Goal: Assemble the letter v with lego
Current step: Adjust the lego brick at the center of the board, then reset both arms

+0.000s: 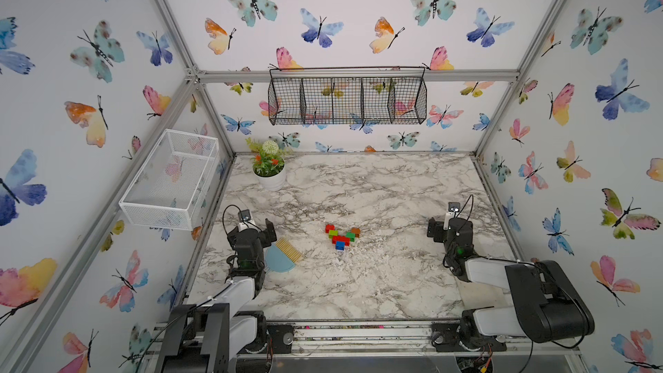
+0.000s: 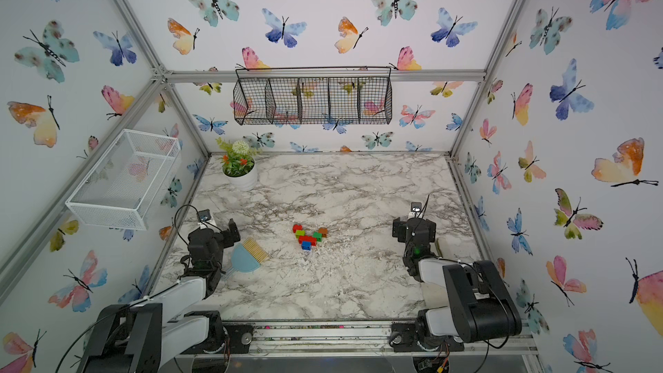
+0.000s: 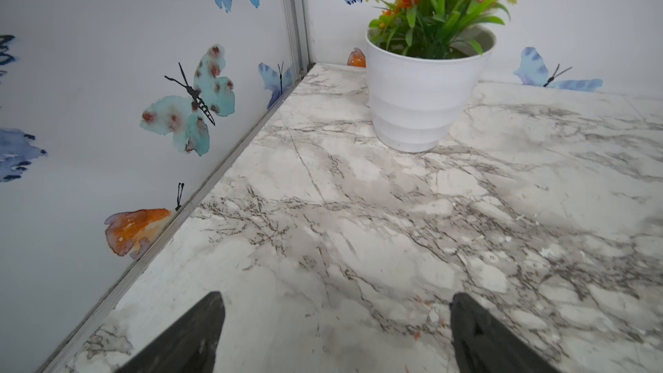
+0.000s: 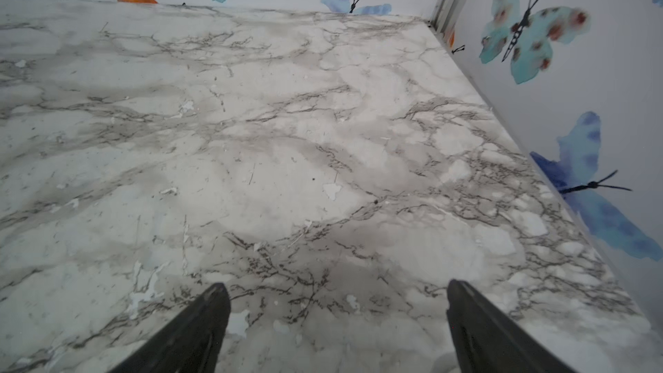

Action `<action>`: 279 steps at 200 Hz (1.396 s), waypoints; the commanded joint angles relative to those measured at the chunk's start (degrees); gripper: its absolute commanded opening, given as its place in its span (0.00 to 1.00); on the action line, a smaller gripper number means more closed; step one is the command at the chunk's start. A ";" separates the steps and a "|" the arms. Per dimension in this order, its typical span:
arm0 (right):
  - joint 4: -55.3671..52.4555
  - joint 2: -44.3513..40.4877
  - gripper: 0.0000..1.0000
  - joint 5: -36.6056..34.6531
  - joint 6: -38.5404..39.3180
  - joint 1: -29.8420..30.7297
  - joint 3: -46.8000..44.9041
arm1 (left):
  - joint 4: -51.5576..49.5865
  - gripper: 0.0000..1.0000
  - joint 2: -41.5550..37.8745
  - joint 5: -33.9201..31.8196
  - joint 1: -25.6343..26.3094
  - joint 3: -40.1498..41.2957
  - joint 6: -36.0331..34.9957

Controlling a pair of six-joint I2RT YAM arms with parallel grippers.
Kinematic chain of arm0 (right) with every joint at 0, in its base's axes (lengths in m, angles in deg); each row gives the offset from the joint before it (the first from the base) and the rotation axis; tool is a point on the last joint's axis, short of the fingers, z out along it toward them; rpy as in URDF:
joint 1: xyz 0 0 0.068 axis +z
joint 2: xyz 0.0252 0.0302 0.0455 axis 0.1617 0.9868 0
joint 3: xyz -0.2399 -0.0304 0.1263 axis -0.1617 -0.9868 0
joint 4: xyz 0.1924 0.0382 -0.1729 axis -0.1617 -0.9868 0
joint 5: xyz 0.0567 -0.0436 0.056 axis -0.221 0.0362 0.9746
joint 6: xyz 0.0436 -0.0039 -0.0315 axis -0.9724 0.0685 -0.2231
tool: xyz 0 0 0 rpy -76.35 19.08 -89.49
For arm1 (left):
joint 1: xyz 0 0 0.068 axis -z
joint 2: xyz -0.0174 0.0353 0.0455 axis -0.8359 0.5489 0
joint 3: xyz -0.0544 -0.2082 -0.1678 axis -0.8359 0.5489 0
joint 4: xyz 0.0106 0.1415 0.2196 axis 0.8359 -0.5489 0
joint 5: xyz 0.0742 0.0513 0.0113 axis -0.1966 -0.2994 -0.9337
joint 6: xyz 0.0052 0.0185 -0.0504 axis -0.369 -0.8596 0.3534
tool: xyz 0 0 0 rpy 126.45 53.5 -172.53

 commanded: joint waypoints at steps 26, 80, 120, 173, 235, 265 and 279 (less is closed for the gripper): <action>26.75 6.77 0.98 10.56 -0.39 -6.81 -4.21 | 5.24 0.98 2.74 11.72 -2.26 -1.62 -1.81; 25.44 9.86 0.98 17.07 0.78 -8.79 -1.93 | 12.79 0.98 4.46 15.69 0.73 0.47 -2.42; 24.66 9.70 0.98 17.33 1.21 -8.83 -1.57 | 19.13 0.98 12.36 16.26 2.07 0.13 -4.39; 24.56 9.82 0.98 18.09 1.49 -8.84 -1.37 | 20.23 0.98 13.12 14.55 2.14 0.40 -3.51; 24.53 9.91 0.98 18.27 1.69 -8.82 -1.20 | 20.15 0.98 13.05 14.57 2.12 0.48 -3.49; 24.53 9.91 0.98 18.23 1.64 -8.84 -1.20 | 20.24 0.98 13.13 14.50 2.09 0.49 -3.55; 24.52 9.91 0.98 18.26 1.66 -8.75 -1.19 | 20.25 0.98 13.09 14.50 2.12 0.45 -3.57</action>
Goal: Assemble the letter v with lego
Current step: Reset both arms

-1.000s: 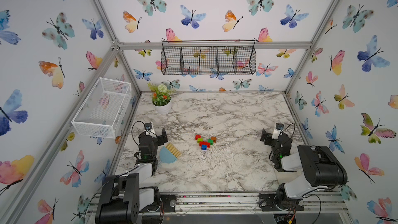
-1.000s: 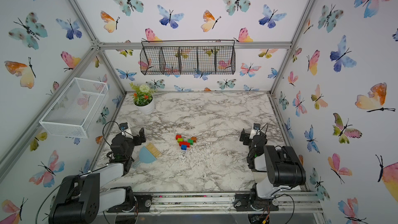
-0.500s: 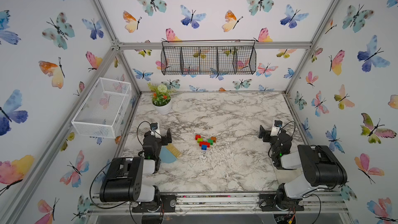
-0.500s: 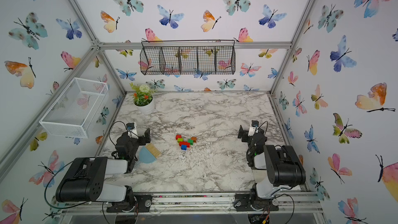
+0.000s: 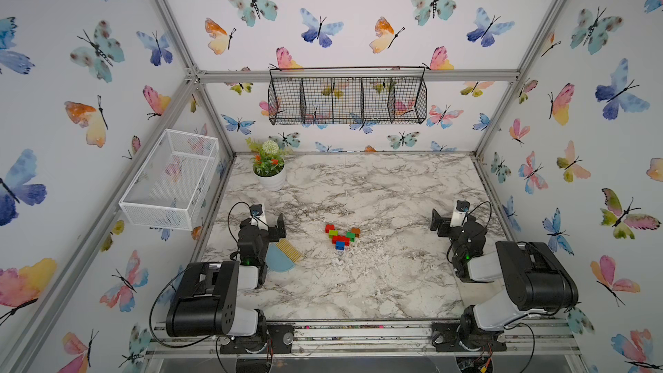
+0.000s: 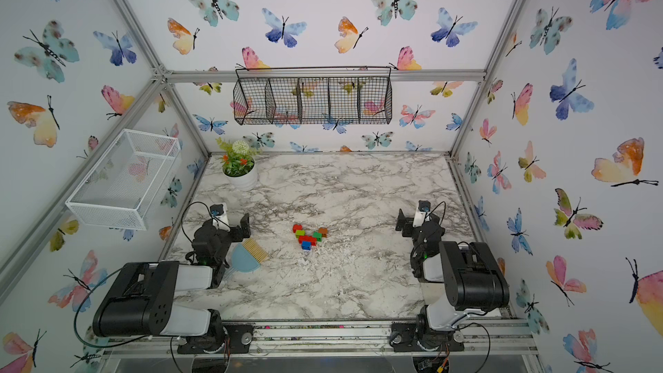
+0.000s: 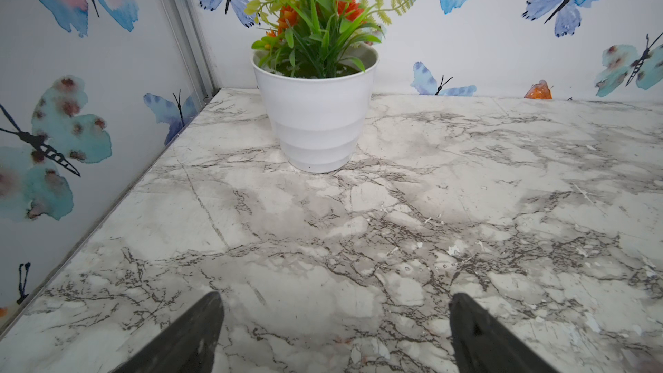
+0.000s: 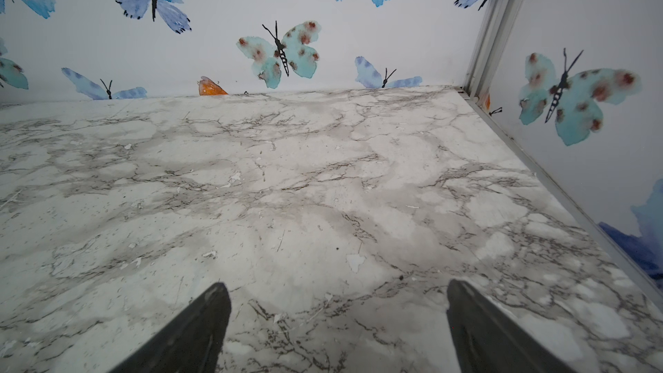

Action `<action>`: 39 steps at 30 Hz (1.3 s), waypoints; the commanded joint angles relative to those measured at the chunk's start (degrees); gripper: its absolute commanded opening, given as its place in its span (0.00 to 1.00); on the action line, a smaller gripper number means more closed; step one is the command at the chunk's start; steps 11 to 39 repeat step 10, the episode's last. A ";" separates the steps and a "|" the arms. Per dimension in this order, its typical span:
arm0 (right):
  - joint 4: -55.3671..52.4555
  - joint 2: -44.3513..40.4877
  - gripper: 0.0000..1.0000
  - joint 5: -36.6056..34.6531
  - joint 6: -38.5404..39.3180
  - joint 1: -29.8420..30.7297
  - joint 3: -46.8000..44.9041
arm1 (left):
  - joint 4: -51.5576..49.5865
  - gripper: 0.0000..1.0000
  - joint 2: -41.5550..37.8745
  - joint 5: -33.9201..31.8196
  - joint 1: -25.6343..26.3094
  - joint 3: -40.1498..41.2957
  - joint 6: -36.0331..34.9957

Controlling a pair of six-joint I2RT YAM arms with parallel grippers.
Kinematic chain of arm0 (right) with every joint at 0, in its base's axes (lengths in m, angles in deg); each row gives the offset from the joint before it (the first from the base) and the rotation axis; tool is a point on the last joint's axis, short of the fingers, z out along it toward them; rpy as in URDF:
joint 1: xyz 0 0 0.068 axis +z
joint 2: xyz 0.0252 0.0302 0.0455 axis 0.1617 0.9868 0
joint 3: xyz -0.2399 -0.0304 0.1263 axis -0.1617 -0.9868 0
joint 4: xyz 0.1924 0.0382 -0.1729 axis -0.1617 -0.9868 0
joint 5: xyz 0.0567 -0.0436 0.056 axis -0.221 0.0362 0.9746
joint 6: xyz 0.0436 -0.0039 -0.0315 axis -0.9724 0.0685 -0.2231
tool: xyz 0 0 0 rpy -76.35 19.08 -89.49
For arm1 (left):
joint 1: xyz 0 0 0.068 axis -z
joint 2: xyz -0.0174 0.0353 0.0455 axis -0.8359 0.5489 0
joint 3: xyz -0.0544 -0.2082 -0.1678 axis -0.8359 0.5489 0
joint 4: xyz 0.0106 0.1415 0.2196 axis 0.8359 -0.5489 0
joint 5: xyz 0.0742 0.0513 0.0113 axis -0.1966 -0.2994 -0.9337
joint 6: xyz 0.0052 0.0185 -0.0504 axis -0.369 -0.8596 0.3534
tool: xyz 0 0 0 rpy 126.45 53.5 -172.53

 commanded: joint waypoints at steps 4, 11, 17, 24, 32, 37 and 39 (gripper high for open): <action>-0.48 -0.30 0.98 0.78 0.59 -0.02 1.05 | 0.68 0.98 -0.85 -0.66 0.27 -0.38 -0.25; -0.45 -0.30 0.98 0.78 0.58 0.02 1.05 | 0.80 0.98 -0.83 -0.68 0.28 -0.31 -0.25; -0.45 -0.30 0.98 0.78 0.58 0.02 1.05 | 0.80 0.98 -0.83 -0.68 0.28 -0.31 -0.25; -0.45 -0.30 0.98 0.78 0.58 0.02 1.05 | 0.80 0.98 -0.83 -0.68 0.28 -0.31 -0.25; -0.45 -0.30 0.98 0.78 0.58 0.02 1.05 | 0.80 0.98 -0.83 -0.68 0.28 -0.31 -0.25; -0.45 -0.30 0.98 0.78 0.58 0.02 1.05 | 0.80 0.98 -0.83 -0.68 0.28 -0.31 -0.25; -0.45 -0.30 0.98 0.78 0.58 0.02 1.05 | 0.80 0.98 -0.83 -0.68 0.28 -0.31 -0.25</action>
